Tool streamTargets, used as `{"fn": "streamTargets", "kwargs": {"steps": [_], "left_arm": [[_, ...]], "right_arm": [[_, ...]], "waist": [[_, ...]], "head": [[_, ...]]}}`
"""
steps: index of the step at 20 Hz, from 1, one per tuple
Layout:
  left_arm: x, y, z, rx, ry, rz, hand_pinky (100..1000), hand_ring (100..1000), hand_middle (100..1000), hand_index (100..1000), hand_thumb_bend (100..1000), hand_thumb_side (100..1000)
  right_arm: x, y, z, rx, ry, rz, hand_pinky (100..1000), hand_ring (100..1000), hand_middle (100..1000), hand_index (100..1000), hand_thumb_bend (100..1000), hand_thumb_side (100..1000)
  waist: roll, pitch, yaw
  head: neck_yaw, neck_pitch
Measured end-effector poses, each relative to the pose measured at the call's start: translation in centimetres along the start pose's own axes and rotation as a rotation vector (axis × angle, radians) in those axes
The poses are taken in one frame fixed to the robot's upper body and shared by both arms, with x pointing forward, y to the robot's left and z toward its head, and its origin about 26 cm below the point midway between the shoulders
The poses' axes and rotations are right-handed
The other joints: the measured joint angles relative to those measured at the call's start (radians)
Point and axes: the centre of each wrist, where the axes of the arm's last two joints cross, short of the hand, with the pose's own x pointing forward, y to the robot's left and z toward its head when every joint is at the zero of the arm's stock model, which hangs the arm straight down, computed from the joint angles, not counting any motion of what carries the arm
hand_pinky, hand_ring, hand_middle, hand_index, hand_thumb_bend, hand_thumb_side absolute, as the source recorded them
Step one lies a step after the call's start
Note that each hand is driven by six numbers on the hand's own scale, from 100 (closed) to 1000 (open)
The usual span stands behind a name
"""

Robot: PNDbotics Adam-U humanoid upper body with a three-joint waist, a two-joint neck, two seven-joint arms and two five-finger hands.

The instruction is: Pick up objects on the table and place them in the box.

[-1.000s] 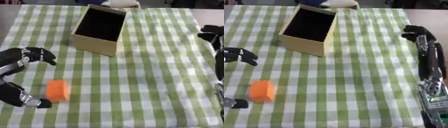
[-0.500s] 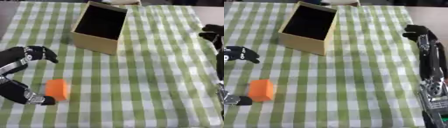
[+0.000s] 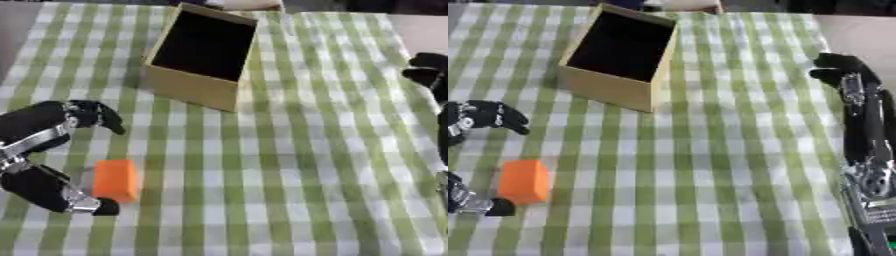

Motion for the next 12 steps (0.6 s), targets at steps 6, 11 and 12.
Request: {"fn": "streamTargets", "kwargs": {"steps": [6, 11, 12], "left_arm": [[0.23, -0.32, -0.25, -0.030, 0.025, -0.031, 805, 830, 794, 819, 766, 476], [0.43, -0.54, -0.47, -0.046, 0.042, -0.043, 802, 827, 791, 817, 746, 480], [0.42, -0.58, -0.54, -0.046, 0.045, -0.043, 800, 825, 789, 815, 740, 480]], "right_arm": [[-0.02, 0.11, 0.05, -0.001, 0.004, -0.005, 815, 708, 686, 763, 100, 1000], [-0.02, 0.13, 0.06, -0.001, 0.004, -0.006, 815, 708, 685, 763, 100, 1000], [-0.02, 0.13, 0.06, -0.001, 0.004, -0.006, 815, 708, 685, 763, 100, 1000]], "waist": [[0.001, 0.002, -0.003], [0.001, 0.003, -0.005], [0.000, 0.004, -0.005]], "head": [[0.001, 0.000], [0.003, -0.004], [0.004, -0.005]]}}
